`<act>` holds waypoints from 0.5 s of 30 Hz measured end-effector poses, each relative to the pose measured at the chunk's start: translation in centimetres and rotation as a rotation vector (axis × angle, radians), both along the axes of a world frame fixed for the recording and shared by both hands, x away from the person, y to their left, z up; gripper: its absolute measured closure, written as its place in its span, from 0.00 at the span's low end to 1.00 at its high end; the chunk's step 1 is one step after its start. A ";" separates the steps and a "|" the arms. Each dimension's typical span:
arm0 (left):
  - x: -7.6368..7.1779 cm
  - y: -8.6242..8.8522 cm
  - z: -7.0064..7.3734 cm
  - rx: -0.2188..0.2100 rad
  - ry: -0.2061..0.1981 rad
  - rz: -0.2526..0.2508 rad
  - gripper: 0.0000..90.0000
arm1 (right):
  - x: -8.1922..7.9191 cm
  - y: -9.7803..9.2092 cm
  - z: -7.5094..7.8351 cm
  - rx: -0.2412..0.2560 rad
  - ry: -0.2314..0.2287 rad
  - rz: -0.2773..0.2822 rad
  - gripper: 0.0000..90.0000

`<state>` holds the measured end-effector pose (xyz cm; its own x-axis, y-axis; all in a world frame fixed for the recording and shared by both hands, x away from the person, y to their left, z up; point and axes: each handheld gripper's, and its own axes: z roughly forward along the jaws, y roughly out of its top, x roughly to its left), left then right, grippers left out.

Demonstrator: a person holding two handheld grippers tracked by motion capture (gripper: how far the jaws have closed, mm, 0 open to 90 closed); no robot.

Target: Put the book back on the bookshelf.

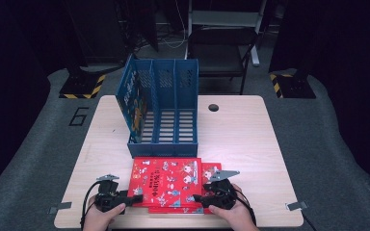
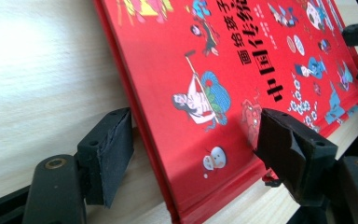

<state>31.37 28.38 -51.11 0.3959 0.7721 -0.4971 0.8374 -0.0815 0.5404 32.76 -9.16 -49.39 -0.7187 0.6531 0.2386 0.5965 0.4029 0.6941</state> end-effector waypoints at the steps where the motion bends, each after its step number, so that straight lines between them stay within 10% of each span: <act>1: 0.0 0.0 0.0 -0.001 0.008 -0.005 0.30 | 0.0 0.0 0.0 -0.004 0.008 0.000 0.44; 15: 0.0 -0.4 -0.1 -0.018 0.014 -0.009 0.29 | -0.2 0.2 0.0 0.012 0.038 0.001 0.44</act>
